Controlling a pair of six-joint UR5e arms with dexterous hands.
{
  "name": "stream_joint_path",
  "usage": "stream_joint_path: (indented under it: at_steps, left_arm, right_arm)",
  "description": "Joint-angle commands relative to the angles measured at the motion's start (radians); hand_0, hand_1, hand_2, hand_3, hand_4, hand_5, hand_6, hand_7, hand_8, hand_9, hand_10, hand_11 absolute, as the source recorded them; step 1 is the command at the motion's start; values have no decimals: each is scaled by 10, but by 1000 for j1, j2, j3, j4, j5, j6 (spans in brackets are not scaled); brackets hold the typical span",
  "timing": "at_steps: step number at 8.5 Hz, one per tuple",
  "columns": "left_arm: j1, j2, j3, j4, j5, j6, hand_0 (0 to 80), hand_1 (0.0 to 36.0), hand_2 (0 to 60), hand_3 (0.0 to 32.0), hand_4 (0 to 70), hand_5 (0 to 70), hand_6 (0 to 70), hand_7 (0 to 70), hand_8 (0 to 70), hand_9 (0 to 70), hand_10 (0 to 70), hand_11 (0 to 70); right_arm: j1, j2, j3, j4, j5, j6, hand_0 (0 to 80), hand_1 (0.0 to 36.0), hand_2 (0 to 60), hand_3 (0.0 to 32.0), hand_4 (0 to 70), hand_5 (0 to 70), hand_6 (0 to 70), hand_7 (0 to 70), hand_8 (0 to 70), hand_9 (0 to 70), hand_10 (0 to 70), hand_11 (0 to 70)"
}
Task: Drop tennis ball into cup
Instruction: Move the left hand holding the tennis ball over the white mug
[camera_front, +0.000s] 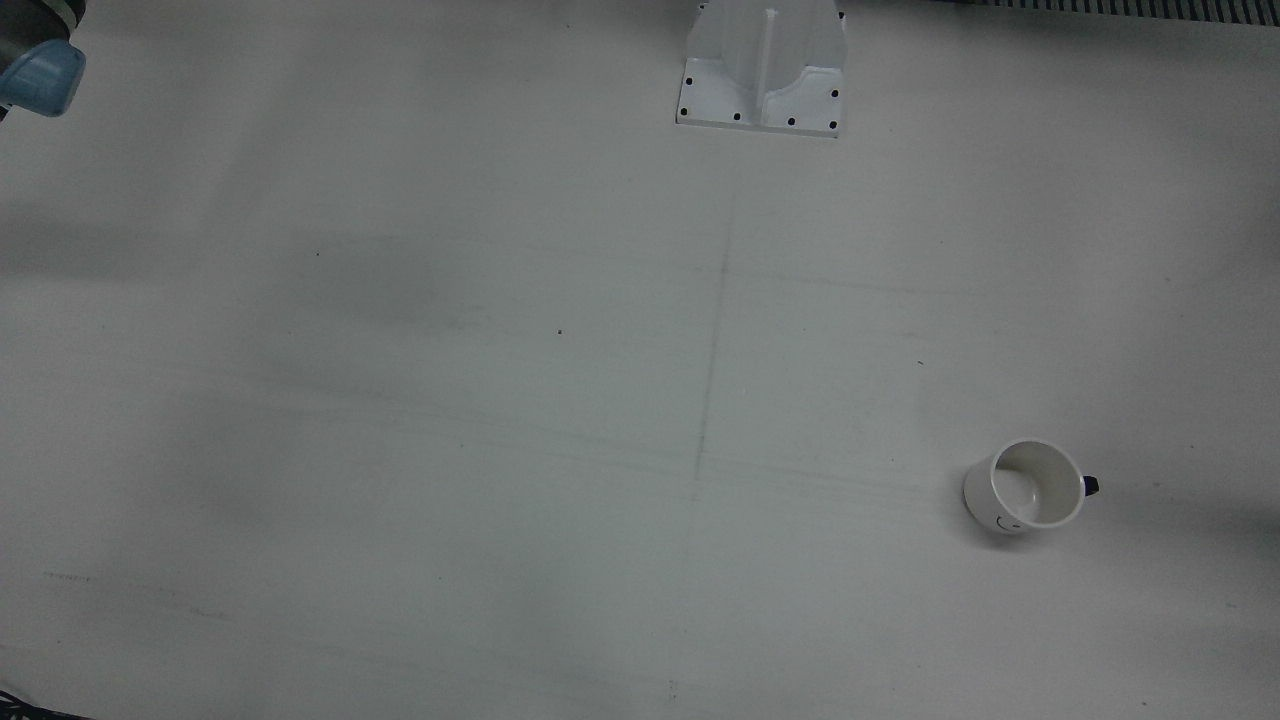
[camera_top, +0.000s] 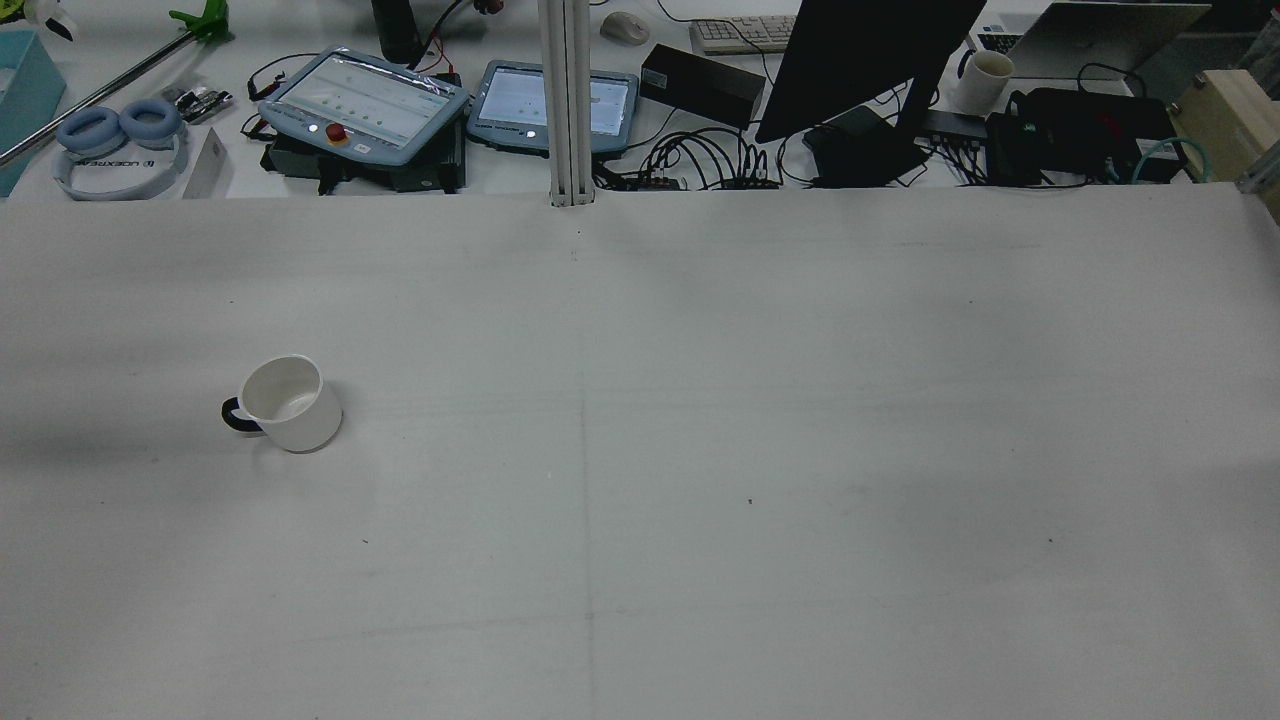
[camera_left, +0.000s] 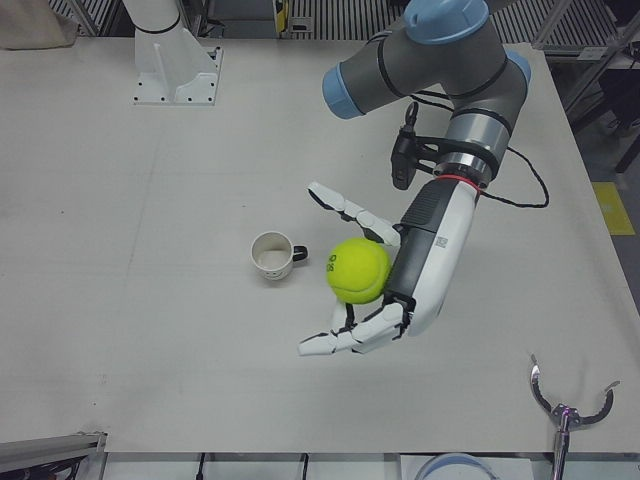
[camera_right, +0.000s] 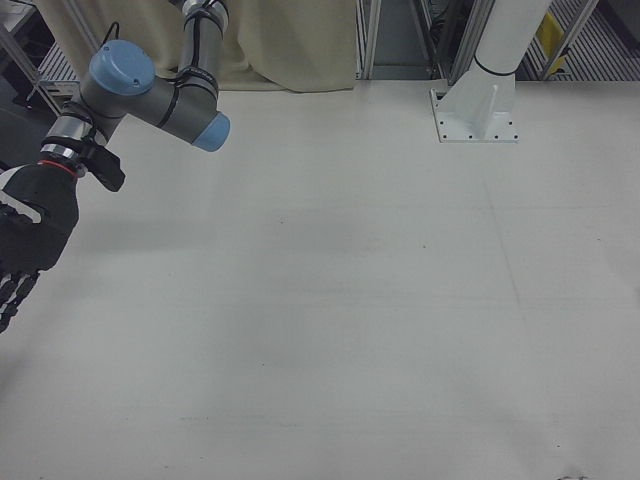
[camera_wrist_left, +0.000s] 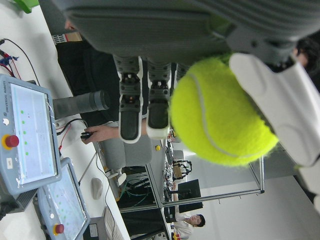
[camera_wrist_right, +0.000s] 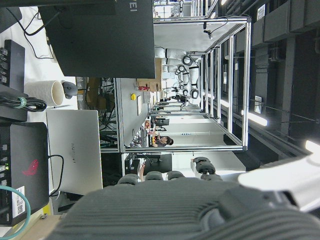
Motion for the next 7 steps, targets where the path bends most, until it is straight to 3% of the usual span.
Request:
stream_joint_path:
  at_steps: [1, 2, 3, 4, 5, 6, 7]
  left_arm:
    - [142, 41, -65, 4, 1, 9, 382, 2, 77, 0, 396, 116, 643, 700, 445, 636, 304, 430]
    - [191, 57, -66, -5, 0, 12, 362, 0, 85, 0, 390, 122, 682, 700, 452, 635, 306, 432]
    - [221, 63, -66, -14, 0, 13, 329, 2, 77, 0, 388, 91, 512, 700, 422, 637, 306, 431]
    - [242, 77, -66, -31, 1, 15, 292, 0, 110, 0, 378, 126, 688, 700, 451, 627, 300, 423]
    - [271, 107, -66, -48, 0, 24, 258, 0, 112, 0, 370, 101, 558, 700, 424, 622, 293, 414]
    - [299, 133, -64, -68, 0, 59, 268, 1, 104, 0, 369, 101, 557, 700, 421, 620, 288, 408]
    - [317, 156, -64, -89, -2, 67, 273, 0, 120, 0, 367, 132, 696, 700, 448, 616, 291, 412]
  right_arm:
    - [-2, 1, -5, 0, 0, 2, 0, 0, 0, 0, 0, 0, 0, 0, 0, 0, 0, 0]
    - [-2, 1, -5, 1, 0, 2, 0, 0, 0, 0, 0, 0, 0, 0, 0, 0, 0, 0]
    - [-2, 1, -5, 0, 0, 2, 0, 0, 0, 0, 0, 0, 0, 0, 0, 0, 0, 0]
    - [-2, 1, -5, 0, 0, 2, 0, 0, 0, 0, 0, 0, 0, 0, 0, 0, 0, 0]
    - [-2, 1, -5, 1, 0, 2, 0, 0, 0, 0, 0, 0, 0, 0, 0, 0, 0, 0]
    - [-2, 1, -5, 0, 0, 2, 0, 0, 0, 0, 0, 0, 0, 0, 0, 0, 0, 0]
    - [-2, 1, -5, 1, 0, 2, 0, 0, 0, 0, 0, 0, 0, 0, 0, 0, 0, 0]
